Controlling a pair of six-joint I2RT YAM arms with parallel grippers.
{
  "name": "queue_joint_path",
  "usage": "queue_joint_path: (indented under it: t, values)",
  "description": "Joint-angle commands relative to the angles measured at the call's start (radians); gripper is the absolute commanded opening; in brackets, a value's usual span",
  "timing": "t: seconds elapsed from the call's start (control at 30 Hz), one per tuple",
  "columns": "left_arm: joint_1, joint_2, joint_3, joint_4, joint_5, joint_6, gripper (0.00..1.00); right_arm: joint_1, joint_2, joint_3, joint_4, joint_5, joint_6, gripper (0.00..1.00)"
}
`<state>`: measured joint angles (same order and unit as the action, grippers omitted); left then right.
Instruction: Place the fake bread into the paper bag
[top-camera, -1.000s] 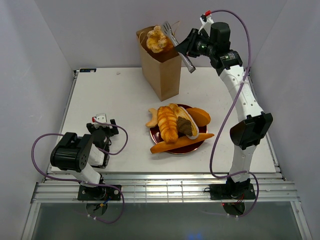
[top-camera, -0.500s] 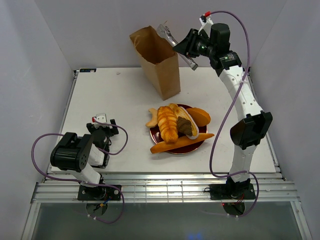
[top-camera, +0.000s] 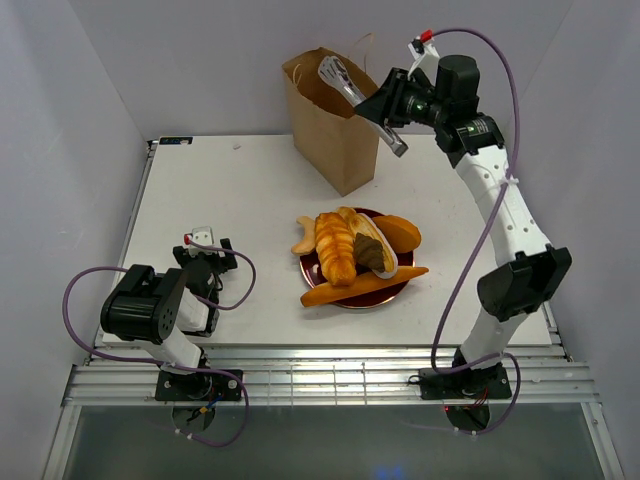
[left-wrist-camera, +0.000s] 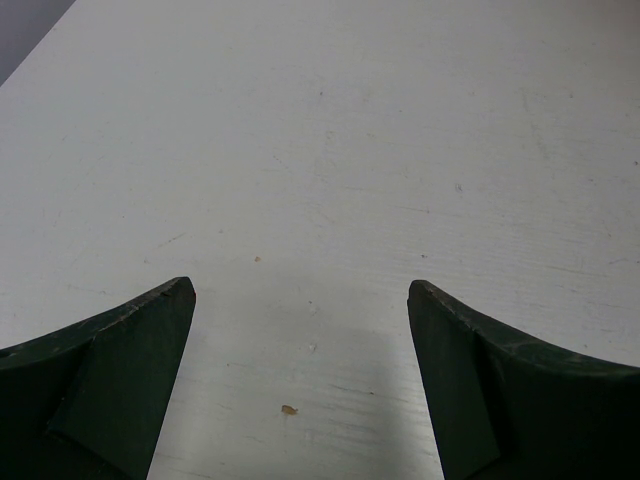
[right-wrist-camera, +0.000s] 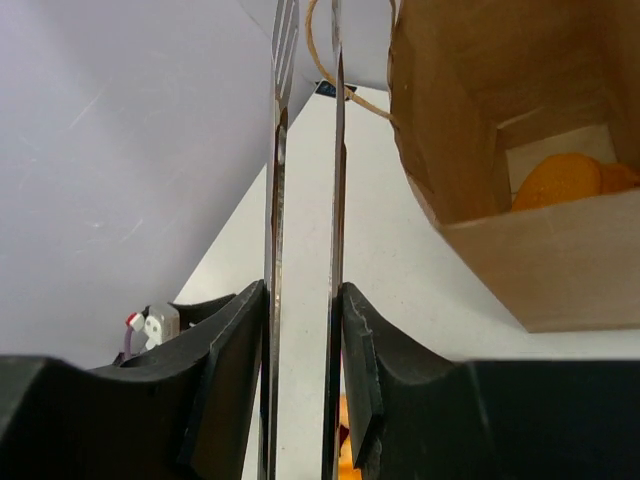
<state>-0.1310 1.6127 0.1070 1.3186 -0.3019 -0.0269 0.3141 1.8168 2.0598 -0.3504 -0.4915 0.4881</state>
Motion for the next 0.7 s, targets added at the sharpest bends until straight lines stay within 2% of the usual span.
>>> queue_joint_path:
  t: [0.0,0.37,0.5,0.67]
  values:
    - [0.005,-0.019,0.010,0.103,0.014,-0.013,0.98,-0.003,-0.192,-0.102,-0.008,-0.028,-0.078,0.40]
    - [0.004,-0.017,0.010,0.105,0.014,-0.013,0.98,-0.003,-0.658,-0.597,-0.291,0.113,-0.270,0.43]
    - [0.005,-0.017,0.008,0.103,0.014,-0.013,0.98,-0.003,-0.806,-0.797,-0.329,0.129,-0.286,0.50]
    - [0.004,-0.017,0.008,0.103,0.014,-0.013,0.98,-0.003,-0.956,-0.918,-0.416,0.169,-0.313,0.54]
